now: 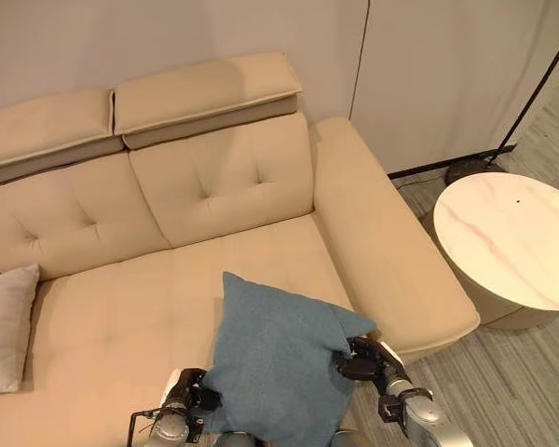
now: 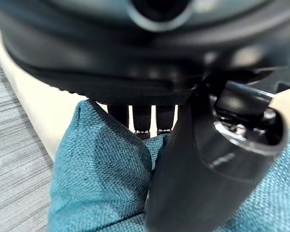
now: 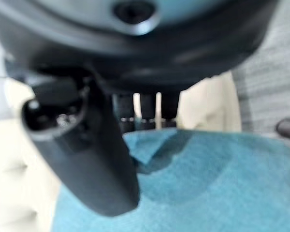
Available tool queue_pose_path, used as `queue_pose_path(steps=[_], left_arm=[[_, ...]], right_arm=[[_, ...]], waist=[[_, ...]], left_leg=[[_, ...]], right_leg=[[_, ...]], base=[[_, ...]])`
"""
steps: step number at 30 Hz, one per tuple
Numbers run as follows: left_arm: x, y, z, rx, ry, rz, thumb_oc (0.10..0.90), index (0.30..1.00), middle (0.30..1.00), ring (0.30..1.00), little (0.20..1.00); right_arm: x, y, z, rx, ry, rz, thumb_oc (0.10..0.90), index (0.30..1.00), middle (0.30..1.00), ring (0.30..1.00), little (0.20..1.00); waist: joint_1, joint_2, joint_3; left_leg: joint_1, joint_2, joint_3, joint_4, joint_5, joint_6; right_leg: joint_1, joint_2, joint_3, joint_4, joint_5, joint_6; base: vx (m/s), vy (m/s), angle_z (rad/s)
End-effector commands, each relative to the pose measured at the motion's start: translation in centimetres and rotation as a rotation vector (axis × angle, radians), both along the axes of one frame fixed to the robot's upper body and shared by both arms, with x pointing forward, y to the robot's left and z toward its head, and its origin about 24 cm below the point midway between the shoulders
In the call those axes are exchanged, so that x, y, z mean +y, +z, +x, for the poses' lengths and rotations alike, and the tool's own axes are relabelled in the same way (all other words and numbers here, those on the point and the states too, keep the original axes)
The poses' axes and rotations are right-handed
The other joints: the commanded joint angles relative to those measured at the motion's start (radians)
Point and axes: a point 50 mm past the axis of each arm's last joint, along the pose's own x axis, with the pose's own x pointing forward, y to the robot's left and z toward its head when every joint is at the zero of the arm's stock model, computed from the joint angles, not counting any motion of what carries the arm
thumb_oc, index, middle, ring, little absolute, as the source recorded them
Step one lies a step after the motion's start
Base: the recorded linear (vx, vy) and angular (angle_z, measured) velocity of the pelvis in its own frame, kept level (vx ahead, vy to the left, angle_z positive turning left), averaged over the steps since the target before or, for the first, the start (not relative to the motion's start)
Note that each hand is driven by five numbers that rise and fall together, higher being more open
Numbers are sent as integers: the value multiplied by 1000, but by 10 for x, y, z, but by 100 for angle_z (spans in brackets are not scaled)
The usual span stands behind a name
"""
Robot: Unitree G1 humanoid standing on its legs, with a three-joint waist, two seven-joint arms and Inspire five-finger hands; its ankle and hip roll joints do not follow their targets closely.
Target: Pick up all the scattered cushions and arrange them neatly on the sofa.
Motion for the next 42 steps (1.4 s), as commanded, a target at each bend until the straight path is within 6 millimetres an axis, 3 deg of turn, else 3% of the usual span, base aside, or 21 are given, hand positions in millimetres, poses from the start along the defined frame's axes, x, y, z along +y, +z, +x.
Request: queue_pose_path(steps=[1, 4, 6, 11, 14, 17, 19, 20, 21, 22, 24, 25, 28, 29, 30, 31, 32, 34, 37, 39, 42], left_arm=[[-16, 2, 3, -54, 12, -94, 400, 300, 300, 300, 300], [-9, 18, 25, -149, 7, -74, 400, 300, 300, 300, 300], [-8, 36, 49, -243, -5, -69, 400, 300, 300, 300, 300], [-11, 66, 81, -401, -7, -77, 400, 300, 300, 300, 300], [-9, 89, 98, -506, -9, -77, 400, 300, 300, 300, 300], [0, 128, 129, -647, -31, -8, 400, 300, 300, 300, 300], [2, 160, 152, -763, -36, 30, 400, 300, 300, 300, 300], [2, 161, 152, -764, -36, 30, 400, 300, 300, 300, 300], [5, 186, 166, -850, -47, 72, 400, 300, 300, 300, 300], [5, 186, 166, -850, -47, 72, 400, 300, 300, 300, 300], [3, 213, 175, -954, -63, 78, 400, 300, 300, 300, 300], [-5, 240, 191, -1041, -57, 62, 400, 300, 300, 300, 300], [-16, 293, 216, -1193, -19, 19, 400, 300, 300, 300, 300], [-23, 327, 226, -1287, 17, -22, 400, 300, 300, 300, 300], [-23, 328, 226, -1290, 18, -23, 400, 300, 300, 300, 300], [-32, 368, 234, -1392, 61, -85, 400, 300, 300, 300, 300], [-32, 368, 234, -1394, 61, -86, 400, 300, 300, 300, 300], [-33, 409, 236, -1496, 91, -80, 400, 300, 300, 300, 300], [-31, 442, 233, -1578, 127, -86, 400, 300, 300, 300, 300], [-27, 450, 231, -1602, 134, -66, 400, 300, 300, 300, 300], [-29, 454, 226, -1641, 109, -52, 400, 300, 300, 300, 300]], right_arm=[[16, 58, 47, -315, 93, 13, 400, 300, 300, 300, 300], [15, 77, 63, -389, 131, -46, 400, 300, 300, 300, 300], [12, 93, 74, -451, 126, -63, 400, 300, 300, 300, 300], [9, 115, 91, -539, 109, -121, 400, 300, 300, 300, 300], [15, 141, 109, -641, 145, -209, 400, 300, 300, 300, 300], [16, 183, 135, -782, 134, -321, 400, 300, 300, 300, 300], [22, 218, 152, -888, 125, -377, 400, 300, 300, 300, 300], [22, 219, 153, -889, 125, -377, 400, 300, 300, 300, 300], [21, 252, 161, -986, 123, -453, 400, 300, 300, 300, 300], [21, 252, 161, -986, 123, -453, 400, 300, 300, 300, 300], [32, 295, 167, -1126, 136, -509, 400, 300, 300, 300, 300], [44, 349, 173, -1266, 137, -592, 400, 300, 300, 300, 300], [60, 405, 178, -1393, 91, -641, 400, 300, 300, 300, 300], [70, 435, 175, -1471, 76, -714, 400, 300, 300, 300, 300], [70, 437, 175, -1474, 76, -715, 400, 300, 300, 300, 300], [81, 462, 169, -1559, 50, -807, 400, 300, 300, 300, 300], [81, 463, 169, -1561, 50, -808, 400, 300, 300, 300, 300], [93, 494, 159, -1656, 10, -871, 400, 300, 300, 300, 300], [99, 526, 141, -1776, -34, -963, 400, 300, 300, 300, 300], [102, 541, 127, -1846, -46, -984, 400, 300, 300, 300, 300], [110, 543, 118, -1903, -12, -1026, 400, 300, 300, 300, 300]], waist=[[7, -37, -15], [10, -28, -17], [14, -38, -12], [18, -47, -28], [34, -53, -17], [35, -54, 32], [36, -50, 67], [35, -50, 69], [28, -70, 101], [27, -70, 102], [33, -90, 118], [42, -102, 139], [40, -99, 146], [40, -99, 158], [39, -98, 159], [40, -99, 160], [39, -98, 160], [39, -102, 164], [35, -104, 144], [28, -104, 132], [25, -106, 122]], left_leg=[[-98, -12, -36, 47, -108, -9], [-75, -29, -44, -4, -124, 5], [-126, -34, -35, 7, -111, 7], [-111, -45, -41, -81, -98, 24], [-82, -47, -29, -112, -109, 45], [-92, -35, -24, -93, -115, 57], [-101, -27, -38, -91, -116, 47], [-100, -27, -38, -90, -116, 47], [-122, -38, -55, -81, -117, 37], [-121, -38, -55, -81, -117, 37], [-183, -57, -63, -46, -119, 34], [-249, -67, -69, -28, -106, 28], [-327, -64, -79, -47, -68, 17], [-374, -57, -87, -55, -49, 11], [-378, -57, -88, -53, -49, 11], [-432, -54, -90, -54, -35, 5], [-435, -54, -90, -53, -35, 5], [-485, -50, -91, -52, -26, 1], [-534, -48, -99, -61, -15, -4], [-531, -49, -102, -74, -11, -7], [-498, -50, -103, -94, -9, -8]], right_leg=[[144, 17, -13, -161, 39, 59], [131, 17, 5, -159, 33, 70], [95, 8, 3, -159, 44, 73], [64, 2, -7, -169, 53, 94], [13, -11, -29, -51, 42, 118], [-87, -51, -34, 127, 74, 170], [-133, -73, -26, 96, 77, 149], [-132, -73, -27, 97, 77, 149], [-159, -68, 3, 8, 93, 132], [-158, -68, 2, 7, 93, 132], [-185, -66, 32, -52, 129, 136], [-226, -63, 30, -81, 154, 128], [-306, -55, 15, -99, 190, 127], [-359, -49, 11, -94, 191, 127], [-363, -49, 10, -93, 191, 127], [-414, -45, 5, -93, 196, 129], [-417, -45, 5, -92, 196, 129], [-467, -40, 3, -94, 203, 132], [-512, -38, 1, -112, 214, 135], [-511, -36, 3, -125, 213, 138], [-482, -34, 3, -136, 207, 138]], base=[[54, 54, 1], [87, 164, -24], [-69, 102, -18], [-6, 112, -6], [12, 141, -2], [-115, 55, -22], [-65, -51, -2], [-24, -130, 8], [5, -98, 6], [-18, -102, 15], [-89, -115, 16], [-142, -219, 8], [-119, -158, 5], [-88, -105, 20], [-92, -114, 15], [-46, -47, 17], [-58, -72, 7], [-15, -65, 4], [40, -70, -2], [88, -35, 3], [80, -2, 4]])
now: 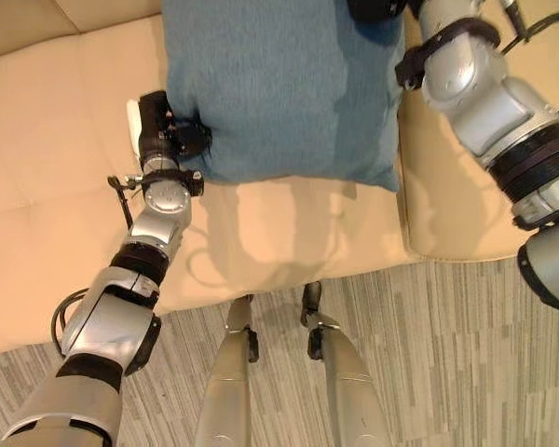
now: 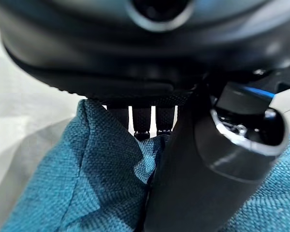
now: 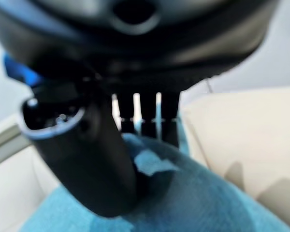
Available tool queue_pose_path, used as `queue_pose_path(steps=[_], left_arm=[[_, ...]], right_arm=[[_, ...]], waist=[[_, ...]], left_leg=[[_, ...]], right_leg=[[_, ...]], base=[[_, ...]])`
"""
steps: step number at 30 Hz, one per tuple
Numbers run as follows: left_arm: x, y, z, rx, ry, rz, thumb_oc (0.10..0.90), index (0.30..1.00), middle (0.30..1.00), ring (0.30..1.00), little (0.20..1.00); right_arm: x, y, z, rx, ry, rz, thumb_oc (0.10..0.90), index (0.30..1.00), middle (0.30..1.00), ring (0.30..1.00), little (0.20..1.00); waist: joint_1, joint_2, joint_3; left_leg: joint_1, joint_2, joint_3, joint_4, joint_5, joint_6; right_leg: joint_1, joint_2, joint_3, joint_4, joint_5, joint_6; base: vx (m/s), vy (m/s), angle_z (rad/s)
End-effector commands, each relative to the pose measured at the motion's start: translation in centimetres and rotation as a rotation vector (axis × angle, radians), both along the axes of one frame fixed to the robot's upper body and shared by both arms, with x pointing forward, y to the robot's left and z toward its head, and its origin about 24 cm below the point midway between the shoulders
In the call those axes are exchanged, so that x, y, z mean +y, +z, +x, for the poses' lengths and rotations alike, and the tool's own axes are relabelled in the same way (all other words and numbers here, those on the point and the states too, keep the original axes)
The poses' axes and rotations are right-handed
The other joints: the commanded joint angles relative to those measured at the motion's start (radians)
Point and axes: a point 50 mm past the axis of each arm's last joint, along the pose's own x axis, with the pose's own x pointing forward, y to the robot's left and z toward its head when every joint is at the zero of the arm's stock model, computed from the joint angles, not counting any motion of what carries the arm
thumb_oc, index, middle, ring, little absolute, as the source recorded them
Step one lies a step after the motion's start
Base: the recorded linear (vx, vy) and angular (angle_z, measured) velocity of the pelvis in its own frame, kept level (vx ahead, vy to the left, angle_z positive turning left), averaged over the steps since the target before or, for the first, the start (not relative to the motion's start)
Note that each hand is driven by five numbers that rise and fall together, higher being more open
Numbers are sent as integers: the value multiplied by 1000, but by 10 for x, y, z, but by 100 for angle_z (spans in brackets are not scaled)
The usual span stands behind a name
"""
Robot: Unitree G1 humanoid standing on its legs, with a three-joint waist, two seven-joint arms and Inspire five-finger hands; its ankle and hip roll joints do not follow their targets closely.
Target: Pick up all the scattered cushions and arrange them neatly on the sofa.
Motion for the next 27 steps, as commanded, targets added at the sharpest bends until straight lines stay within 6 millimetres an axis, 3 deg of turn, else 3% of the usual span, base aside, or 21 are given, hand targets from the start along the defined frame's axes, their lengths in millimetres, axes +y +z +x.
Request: queue_pose_path(steps=[1, 8, 13, 17, 21, 22, 23, 24, 25, 27], left_arm=[[-9, 107, -22, -470, -14, 31, 400, 300, 300, 300, 300], [-30, 121, -46, -649, -78, 34, 400, 300, 300, 300, 300], [-27, 138, -62, -779, 88, 101, 400, 300, 300, 300, 300], [-20, 133, -49, -697, 236, 153, 400, 300, 300, 300, 300], [-12, 122, -18, -463, 334, 169, 400, 300, 300, 300, 300], [-5, 118, -14, -407, 377, 176, 419, 328, 328, 328, 328], [3, 106, -8, -319, 407, 132, 571, 556, 556, 556, 556], [9, 106, -6, -269, 432, 138, 659, 688, 688, 688, 688], [13, 107, -5, -246, 458, 171, 800, 900, 900, 900, 900], [20, 99, -3, -188, 459, 124, 800, 900, 900, 900, 900]], right_arm=[[43, 67, -60, -391, 188, -82, 400, 300, 300, 300, 300], [44, 59, -68, -417, 251, -54, 400, 300, 300, 300, 300], [50, 68, -79, -499, 295, -10, 400, 300, 300, 300, 300], [59, 72, -76, -518, 290, 2, 400, 300, 300, 300, 300], [58, 60, -47, -427, 209, 41, 400, 300, 300, 300, 300], [60, 56, -40, -405, 196, 61, 800, 900, 900, 900, 900], [64, 44, -32, -359, 203, 100, 800, 900, 900, 900, 900], [63, 36, -23, -309, 203, 140, 800, 900, 900, 900, 900], [66, 25, -15, -252, 215, 191, 800, 900, 900, 900, 900], [75, 4, -2, -109, 268, 300, 800, 900, 900, 900, 900]], waist=[[-7, -60, -102], [8, -66, -121], [32, -87, -128], [39, -107, -132], [44, -125, -117], [45, -129, -112], [45, -132, -106], [44, -133, -101], [45, -133, -93], [38, -135, -87]], left_leg=[[112, -35, 2, 32, -177, -42], [225, -47, 3, 19, -211, -38], [242, -50, -5, 29, -232, -36], [241, -50, -8, 16, -225, -38], [235, -43, -14, -27, -184, -46], [235, -41, -16, -42, -173, -48], [234, -39, -15, -52, -165, -48], [232, -37, -13, -62, -155, -50], [228, -36, -12, -69, -147, -51], [219, -32, -9, -87, -137, -54]], right_leg=[[179, -27, 34, -325, 159, 71], [288, -32, 23, -330, 135, 68], [322, -36, 14, -346, 132, 69], [332, -36, 8, -369, 139, 70], [328, -28, 4, -394, 158, 72], [327, -25, 3, -402, 164, 74], [325, -23, 4, -410, 171, 77], [322, -21, 5, -418, 177, 80], [318, -18, 6, -424, 183, 81], [303, -12, 10, -437, 194, 82]], base=[[77, 5, 4], [76, 2, 3], [47, -23, 2], [19, -37, 3], [-15, -16, -2], [-36, -20, 1], [-38, -10, 5], [-48, 5, 0], [-54, 9, -2], [-21, 9, -1]])
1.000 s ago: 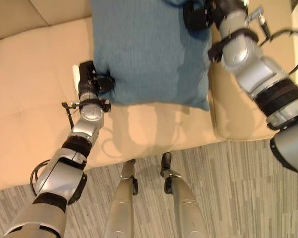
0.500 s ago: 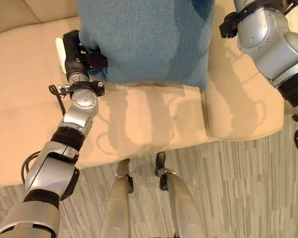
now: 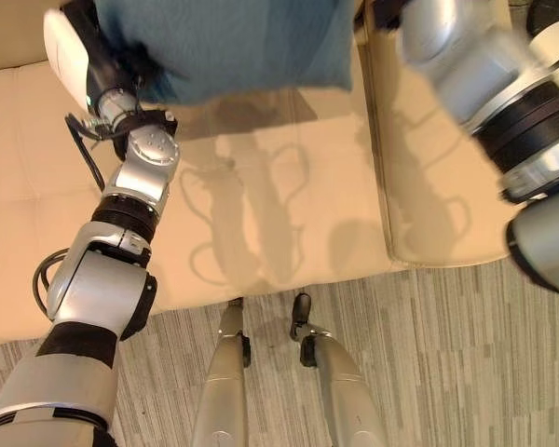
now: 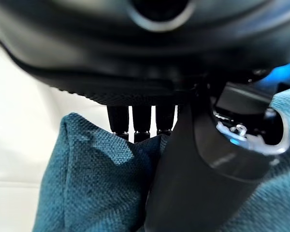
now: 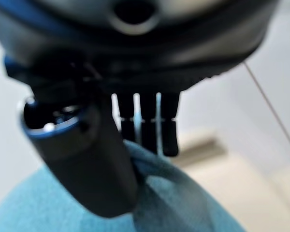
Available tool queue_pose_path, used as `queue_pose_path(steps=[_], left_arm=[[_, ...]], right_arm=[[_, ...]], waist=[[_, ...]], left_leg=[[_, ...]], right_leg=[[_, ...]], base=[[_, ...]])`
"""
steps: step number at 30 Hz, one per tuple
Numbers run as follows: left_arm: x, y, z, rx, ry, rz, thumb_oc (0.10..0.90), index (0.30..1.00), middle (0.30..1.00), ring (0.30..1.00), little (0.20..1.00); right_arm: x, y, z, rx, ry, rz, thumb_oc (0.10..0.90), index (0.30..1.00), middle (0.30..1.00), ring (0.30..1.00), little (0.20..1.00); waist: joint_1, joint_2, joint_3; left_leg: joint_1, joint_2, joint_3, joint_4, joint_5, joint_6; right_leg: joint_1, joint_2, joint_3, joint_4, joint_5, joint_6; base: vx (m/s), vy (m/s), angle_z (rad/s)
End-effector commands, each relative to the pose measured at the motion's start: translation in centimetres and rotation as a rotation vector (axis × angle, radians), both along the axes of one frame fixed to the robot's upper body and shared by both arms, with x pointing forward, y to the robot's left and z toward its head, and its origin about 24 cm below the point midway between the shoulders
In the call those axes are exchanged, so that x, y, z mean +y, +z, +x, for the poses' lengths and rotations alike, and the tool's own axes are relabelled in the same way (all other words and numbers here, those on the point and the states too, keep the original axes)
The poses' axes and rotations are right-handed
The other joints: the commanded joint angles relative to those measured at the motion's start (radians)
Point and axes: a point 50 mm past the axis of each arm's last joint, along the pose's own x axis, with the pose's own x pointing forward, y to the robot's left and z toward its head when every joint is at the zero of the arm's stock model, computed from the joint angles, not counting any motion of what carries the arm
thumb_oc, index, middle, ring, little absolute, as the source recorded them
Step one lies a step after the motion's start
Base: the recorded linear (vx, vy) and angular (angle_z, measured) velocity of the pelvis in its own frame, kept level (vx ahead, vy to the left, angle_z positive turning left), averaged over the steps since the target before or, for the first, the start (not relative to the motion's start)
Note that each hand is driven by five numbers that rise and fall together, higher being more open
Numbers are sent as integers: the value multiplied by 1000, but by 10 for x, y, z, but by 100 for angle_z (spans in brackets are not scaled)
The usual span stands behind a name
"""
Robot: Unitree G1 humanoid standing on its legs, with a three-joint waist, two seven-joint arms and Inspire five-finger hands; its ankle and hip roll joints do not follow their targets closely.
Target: Pick up all the scattered cushions and arrange them neatly on the sofa.
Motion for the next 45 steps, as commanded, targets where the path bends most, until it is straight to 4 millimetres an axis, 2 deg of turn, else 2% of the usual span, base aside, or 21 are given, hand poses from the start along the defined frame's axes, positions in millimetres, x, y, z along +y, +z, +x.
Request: queue_pose_path(steps=[1, 4, 6, 11, 12, 13, 18, 20, 23, 26, 28, 30, 35, 36, 39, 40, 41, 42, 43, 44, 45], left_arm=[[-6, 37, -1, -100, -38, -36, 800, 900, 900, 900, 900], [15, 11, 0, 16, -7, -147, 800, 900, 900, 900, 900], [25, 1, -2, 57, 24, -168, 800, 900, 900, 900, 900], [36, -11, -4, 123, 55, -132, 800, 900, 900, 900, 900], [42, -14, -6, 151, 76, -106, 800, 900, 900, 900, 900], [50, -22, -8, 173, 88, -130, 800, 900, 900, 900, 900], [62, -24, -14, 89, 74, -247, 800, 900, 900, 900, 900], [63, -30, -15, 48, 40, -304, 800, 900, 900, 900, 900], [62, -45, -18, 9, 6, -356, 800, 900, 900, 900, 900], [62, -48, -26, -85, -68, -374, 800, 900, 900, 900, 900], [62, -67, -37, -108, -125, -393, 800, 900, 900, 900, 900], [70, -98, -52, -87, -136, -437, 800, 900, 900, 900, 900], [86, -180, -100, 18, -65, -580, 800, 900, 900, 900, 900], [86, -181, -100, 19, -64, -580, 800, 900, 900, 900, 900], [105, -224, -129, 186, 63, -575, 800, 900, 900, 900, 900], [105, -224, -129, 186, 63, -575, 800, 900, 900, 900, 900], [115, -253, -146, 319, 143, -602, 800, 900, 900, 900, 900], [124, -269, -159, 400, 209, -614, 800, 900, 900, 900, 900], [136, -296, -184, 512, 316, -697, 800, 900, 900, 900, 900], [137, -295, -184, 510, 316, -697, 800, 900, 900, 900, 900], [142, -302, -195, 536, 363, -727, 800, 900, 900, 900, 900]], right_arm=[[18, -11, 3, 98, 205, 253, 800, 900, 900, 900, 900], [39, -38, 10, 266, 331, 349, 800, 900, 900, 900, 900], [48, -46, 8, 304, 391, 383, 800, 900, 900, 900, 900], [50, -48, 2, 310, 477, 471, 800, 900, 900, 900, 900], [49, -45, -1, 295, 497, 476, 800, 900, 900, 900, 900], [50, -39, -8, 267, 550, 499, 800, 900, 900, 900, 900], [19, -22, -37, 64, 606, 504, 800, 900, 900, 900, 900], [-3, -29, -45, 5, 556, 453, 800, 900, 900, 900, 900], [-48, -57, -53, -28, 475, 484, 800, 900, 900, 900, 900], [-94, -111, -59, 67, 384, 565, 800, 900, 900, 900, 900], [-117, -157, -65, 193, 322, 631, 800, 900, 900, 900, 900], [-136, -195, -72, 289, 233, 683, 800, 900, 900, 900, 900], [-156, -279, -95, 539, 117, 857, 800, 900, 900, 900, 900], [-156, -279, -96, 540, 117, 857, 800, 900, 900, 900, 900], [-169, -318, -110, 664, 40, 929, 800, 900, 900, 900, 900], [-169, -318, -110, 665, 41, 929, 800, 900, 900, 900, 900], [-173, -338, -118, 735, 18, 966, 800, 900, 900, 900, 900], [-173, -344, -122, 761, 12, 969, 800, 900, 900, 900, 900], [-175, -360, -128, 823, 3, 995, 800, 900, 900, 900, 900], [-174, -360, -128, 822, 4, 996, 800, 900, 900, 900, 900], [-178, -364, -131, 837, -16, 998, 800, 900, 900, 900, 900]], waist=[[0, -111, -106], [-20, -109, -106], [-30, -113, -102], [-45, -105, -105], [-46, -104, -95], [-49, -97, -94], [-67, -71, -99], [-73, -63, -109], [-82, -49, -125], [-88, -40, -141], [-86, -38, -158], [-88, -35, -178], [-106, -20, -231], [-107, -20, -233], [-128, -2, -272], [-128, -3, -275], [-139, 7, -298], [-145, 10, -308], [-154, 16, -326], [-154, 15, -328], [-160, 17, -336]], left_leg=[[175, -66, 46, -119, -143, -14], [177, -61, 44, -135, -163, -26], [175, -58, 47, -135, -163, -29], [173, -60, 55, -136, -165, -26], [164, -62, 65, -131, -138, -21], [172, -64, 69, -130, -142, -19], [221, -74, 79, -130, -163, -9], [242, -79, 81, -130, -175, -3], [272, -87, 79, -129, -191, 9], [302, -95, 73, -125, -207, 22], [320, -101, 65, -113, -224, 34], [341, -104, 65, -100, -242, 42], [405, -101, 71, -84, -266, 50], [402, -102, 71, -85, -261, 50], [454, -96, 80, -96, -273, 53], [450, -97, 80, -97, -268, 53], [485, -92, 91, -110, -274, 51], [500, -91, 98, -116, -273, 51], [533, -88, 113, -121, -286, 51], [529, -89, 114, -121, -282, 52], [539, -88, 121, -121, -287, 52]], right_leg=[[243, -46, 41, -464, 198, 116], [241, -37, 54, -480, 192, 123], [239, -36, 57, -484, 197, 124], [233, -37, 68, -488, 205, 125], [222, -41, 63, -484, 227, 121], [226, -41, 70, -483, 227, 120], [270, -45, 86, -482, 221, 121], [289, -48, 86, -479, 215, 121], [321, -51, 82, -478, 206, 121], [352, -55, 70, -476, 198, 120], [374, -59, 59, -475, 189, 118], [398, -61, 53, -469, 179, 117], [453, -68, 53, -452, 163, 117], [450, -69, 53, -454, 167, 117], [481, -72, 56, -443, 152, 120], [477, -72, 56, -445, 156, 120], [499, -75, 55, -445, 150, 122], [508, -75, 57, -448, 155, 123], [529, -71, 66, -450, 149, 123], [525, -71, 67, -452, 154, 123], [530, -70, 72, -453, 153, 124]], base=[[-14, 31, 1], [88, 28, 6], [7, 16, 2], [-8, 48, -1], [-87, 74, -10], [-83, 99, -9], [32, 69, -11], [62, 37, 3], [57, 36, 3], [66, 17, -3], [68, 3, -3], [69, 24, -4], [65, 44, -10], [30, 54, 0], [67, 68, -2], [100, 62, -2], [80, 59, 0], [164, 92, -4], [86, 56, -8], [85, 53, -22], [61, 40, -36]])
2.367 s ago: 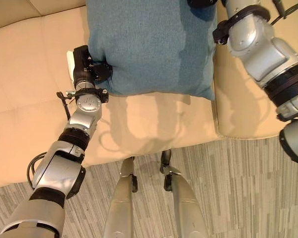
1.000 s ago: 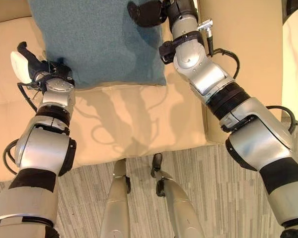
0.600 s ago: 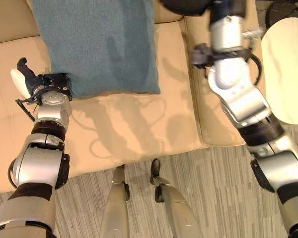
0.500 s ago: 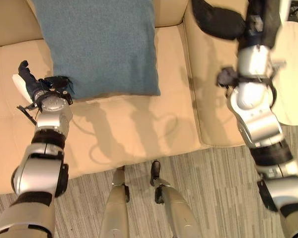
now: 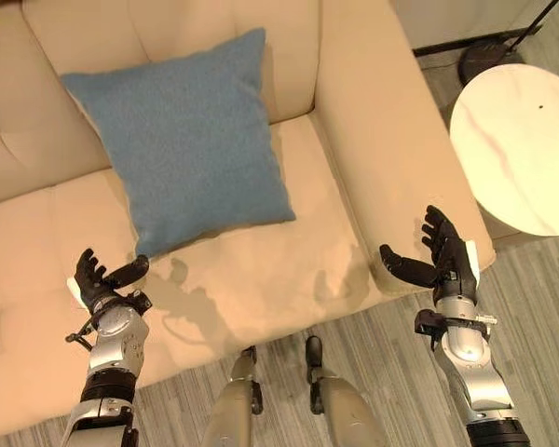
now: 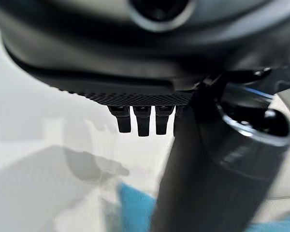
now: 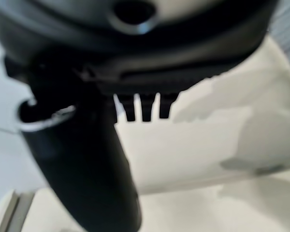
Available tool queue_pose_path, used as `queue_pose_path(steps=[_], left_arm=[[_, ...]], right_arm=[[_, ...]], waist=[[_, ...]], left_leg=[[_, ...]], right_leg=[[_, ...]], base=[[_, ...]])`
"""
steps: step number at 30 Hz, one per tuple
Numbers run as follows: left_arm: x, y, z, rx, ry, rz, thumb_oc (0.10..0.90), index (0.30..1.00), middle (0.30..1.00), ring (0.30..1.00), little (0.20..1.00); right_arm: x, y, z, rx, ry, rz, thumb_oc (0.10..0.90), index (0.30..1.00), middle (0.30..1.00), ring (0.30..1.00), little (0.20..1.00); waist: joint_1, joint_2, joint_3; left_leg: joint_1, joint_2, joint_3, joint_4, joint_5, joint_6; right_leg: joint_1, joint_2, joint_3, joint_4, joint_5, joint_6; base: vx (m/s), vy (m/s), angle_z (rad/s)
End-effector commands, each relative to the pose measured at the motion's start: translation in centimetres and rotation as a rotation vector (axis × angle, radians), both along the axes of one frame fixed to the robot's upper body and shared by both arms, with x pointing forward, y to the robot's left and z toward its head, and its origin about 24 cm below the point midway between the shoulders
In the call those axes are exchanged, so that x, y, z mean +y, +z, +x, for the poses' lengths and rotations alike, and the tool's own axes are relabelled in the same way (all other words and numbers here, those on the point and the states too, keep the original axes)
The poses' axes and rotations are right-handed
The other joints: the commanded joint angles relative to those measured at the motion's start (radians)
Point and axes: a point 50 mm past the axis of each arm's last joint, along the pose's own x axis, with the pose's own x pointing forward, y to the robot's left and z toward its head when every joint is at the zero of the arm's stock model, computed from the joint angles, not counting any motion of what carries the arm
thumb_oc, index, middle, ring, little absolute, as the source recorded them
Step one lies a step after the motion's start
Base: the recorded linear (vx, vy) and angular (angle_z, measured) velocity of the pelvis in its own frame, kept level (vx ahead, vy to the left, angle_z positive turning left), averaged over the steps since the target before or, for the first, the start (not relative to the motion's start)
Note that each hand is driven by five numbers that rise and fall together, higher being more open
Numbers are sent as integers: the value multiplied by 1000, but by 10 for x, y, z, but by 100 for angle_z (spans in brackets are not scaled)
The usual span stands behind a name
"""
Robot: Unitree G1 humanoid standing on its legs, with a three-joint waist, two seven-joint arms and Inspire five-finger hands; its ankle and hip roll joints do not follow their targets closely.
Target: Pick up all the scattered cushions and arrange them neatly on the sofa.
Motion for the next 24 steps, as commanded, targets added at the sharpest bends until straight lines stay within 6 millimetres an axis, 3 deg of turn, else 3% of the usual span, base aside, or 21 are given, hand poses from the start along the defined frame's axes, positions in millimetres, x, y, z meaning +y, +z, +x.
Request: queue_pose_path(steps=[1, 2, 5, 7, 8, 9, 10, 11, 12, 13, 15, 17, 19, 22, 24], left_arm=[[45, -28, -67, 177, 214, -14, 800, 900, 900, 900, 900], [45, -29, -67, 178, 214, -15, 800, 900, 900, 900, 900], [32, -57, -94, 257, 215, -113, 800, 900, 900, 900, 900], [0, -81, -108, 210, 146, -210, 800, 900, 900, 900, 900], [-28, -90, -111, 195, 34, -216, 800, 900, 900, 900, 900], [-41, -92, -112, 170, -24, -229, 800, 900, 900, 900, 900], [-54, -94, -113, 159, -85, -250, 800, 900, 900, 900, 900], [-62, -94, -112, 152, -124, -254, 800, 900, 900, 900, 900], [-62, -94, -112, 152, -124, -253, 800, 900, 900, 900, 900], [-68, -93, -109, 144, -168, -244, 800, 900, 900, 900, 900], [-78, -94, -106, 177, -269, -219, 800, 900, 900, 900, 900], [-83, -99, -110, 227, -299, -218, 800, 900, 900, 900, 900], [-86, -110, -119, 335, -334, -198, 800, 900, 900, 900, 900], [-90, -127, -139, 510, -369, -173, 800, 900, 900, 900, 900], [-92, -133, -146, 561, -342, -205, 800, 900, 900, 900, 900]], right_arm=[[-19, -14, -25, 3, -53, 22, 800, 900, 900, 900, 900], [-19, -14, -26, 5, -53, 22, 800, 900, 900, 900, 900], [-34, -28, -41, 104, -73, -72, 800, 900, 900, 900, 900], [-53, -38, -56, 204, -120, -207, 800, 900, 900, 900, 900], [-61, -52, -67, 276, -179, -197, 800, 900, 900, 900, 900], [-63, -62, -72, 318, -210, -167, 800, 900, 900, 900, 900], [-63, -71, -76, 351, -234, -146, 800, 900, 900, 900, 900], [-62, -80, -78, 389, -244, -132, 800, 900, 900, 900, 900], [-62, -80, -78, 388, -244, -131, 800, 900, 900, 900, 900], [-58, -94, -81, 443, -259, -104, 800, 900, 900, 900, 900], [-50, -113, -79, 504, -287, -38, 800, 900, 900, 900, 900], [-42, -137, -89, 625, -309, -16, 800, 900, 900, 900, 900], [-38, -152, -97, 722, -312, -24, 800, 900, 900, 900, 900], [-35, -171, -116, 866, -299, -68, 800, 900, 900, 900, 900], [-26, -175, -112, 900, -252, -77, 800, 900, 900, 900, 900]], waist=[[-44, -44, -243], [-42, -44, -244], [-55, -37, -262], [-64, -30, -269], [-70, -25, -261], [-68, -23, -257], [-70, -22, -256], [-73, -22, -252], [-72, -23, -255], [-70, -18, -244], [-46, -3, -215], [-2, 8, -201], [24, 7, -214], [42, -13, -231], [55, -18, -224]], left_leg=[[114, -44, 44, 23, -221, 8], [116, -43, 46, 22, -222, 8], [152, -42, 62, 31, -241, 14], [174, -47, 77, 55, -257, 26], [191, -50, 89, 56, -260, 33], [202, -50, 97, 49, -260, 34], [203, -56, 110, 38, -253, 34], [200, -55, 119, 32, -247, 33], [196, -55, 120, 32, -244, 33], [189, -49, 127, 31, -238, 34], [164, -18, 149, 49, -217, 32], [143, 17, 174, 54, -194, 28], [120, 25, 171, 59, -181, 28], [50, 24, 146, 114, -174, 24], [-7, 43, 131, 141, -136, 7]], right_leg=[[41, -44, -5, -110, 84, 60], [42, -44, -3, -111, 84, 60], [63, -43, 10, -92, 72, 64], [75, -47, 18, -62, 65, 67], [81, -47, 22, -63, 72, 70], [84, -46, 25, -71, 85, 74], [75, -51, 37, -83, 135, 88], [60, -54, 47, -87, 179, 100], [56, -54, 49, -88, 182, 100], [36, -49, 47, -83, 192, 106], [37, -54, -29, -34, 129, 94], [102, -90, -116, 66, 37, 76], [143, -117, -87, 170, 30, 74], [223, -111, 14, 143, 36, 90], [231, -61, 59, 91, -70, 54]], base=[[74, 41, -36], [56, 38, -26], [41, 59, -13], [-21, 109, -21], [-111, 100, -21], [-171, 78, -23], [-187, 13, -21], [-152, -6, -22], [-181, -22, -26], [-258, -17, -33], [-383, -26, -46], [-386, -67, -65], [-297, -122, -39], [-232, -228, 6], [-225, -264, 20]])
